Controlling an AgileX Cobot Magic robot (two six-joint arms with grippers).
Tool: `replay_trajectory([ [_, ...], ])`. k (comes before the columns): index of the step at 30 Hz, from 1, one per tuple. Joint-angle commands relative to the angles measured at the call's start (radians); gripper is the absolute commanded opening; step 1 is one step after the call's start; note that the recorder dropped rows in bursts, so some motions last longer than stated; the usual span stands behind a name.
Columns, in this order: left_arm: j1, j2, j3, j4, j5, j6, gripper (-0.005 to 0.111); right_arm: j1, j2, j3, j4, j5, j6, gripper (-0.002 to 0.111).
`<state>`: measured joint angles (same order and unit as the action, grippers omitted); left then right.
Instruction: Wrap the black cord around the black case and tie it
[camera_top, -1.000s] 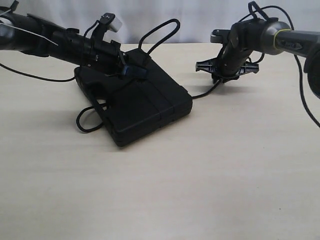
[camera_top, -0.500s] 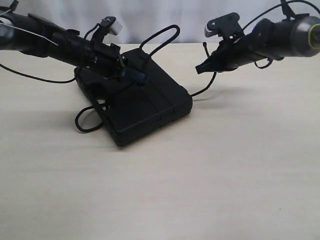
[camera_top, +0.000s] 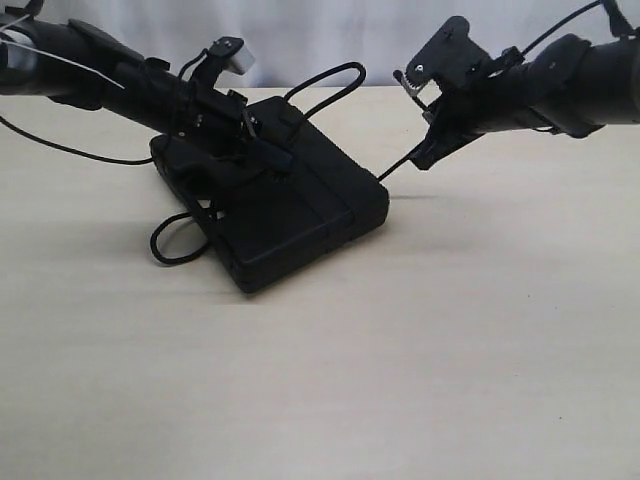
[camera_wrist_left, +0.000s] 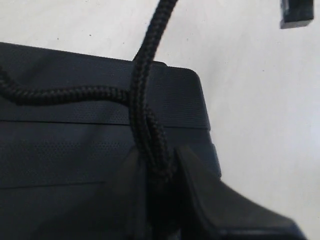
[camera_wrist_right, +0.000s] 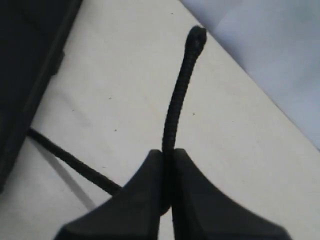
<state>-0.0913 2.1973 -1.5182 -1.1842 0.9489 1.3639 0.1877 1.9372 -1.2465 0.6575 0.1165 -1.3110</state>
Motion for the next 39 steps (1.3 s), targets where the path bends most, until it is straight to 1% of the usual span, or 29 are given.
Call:
replay_trajectory([
  [1, -0.003, -0.010, -0.008, -0.002, 0.015, -0.007, 0.000, -0.087, -0.014, -0.045, 0.361, 0.324, -0.397, 0.004],
  [3, -0.003, -0.010, -0.008, -0.002, 0.017, -0.007, 0.000, -0.131, -0.013, -0.049, 0.577, 0.460, -0.550, 0.004],
  [5, -0.003, -0.010, -0.008, -0.002, 0.025, -0.007, 0.000, -0.166, -0.012, -0.043, 0.712, 0.535, -0.639, 0.004],
  [6, -0.003, -0.010, -0.008, -0.002, 0.030, -0.007, 0.000, -0.175, -0.012, -0.037, 0.726, 0.556, -0.678, 0.004],
  [9, -0.003, -0.010, -0.008, -0.007, 0.063, -0.007, 0.000, -0.169, -0.012, 0.001, 0.728, 0.587, -0.807, 0.004],
  [16, -0.003, -0.010, -0.008, -0.040, 0.113, 0.018, 0.000, -0.160, 0.019, 0.009, 0.714, 0.604, -0.807, 0.004],
  [22, -0.003, 0.002, -0.008, -0.040, 0.109, 0.018, 0.000, -0.160, 0.021, 0.005, 0.686, 0.716, -0.807, 0.004],
  [31, -0.003, 0.026, -0.011, -0.074, 0.133, 0.026, 0.000, -0.160, 0.021, 0.005, 0.670, 0.819, -0.807, 0.004],
  [37, -0.018, 0.027, -0.011, -0.079, 0.196, 0.054, 0.000, -0.128, 0.021, 0.003, 0.726, 0.770, -0.807, 0.004],
  [39, -0.029, 0.027, -0.011, -0.077, 0.196, 0.054, 0.000, -0.123, 0.021, 0.003, 0.738, 0.758, -0.807, 0.004],
])
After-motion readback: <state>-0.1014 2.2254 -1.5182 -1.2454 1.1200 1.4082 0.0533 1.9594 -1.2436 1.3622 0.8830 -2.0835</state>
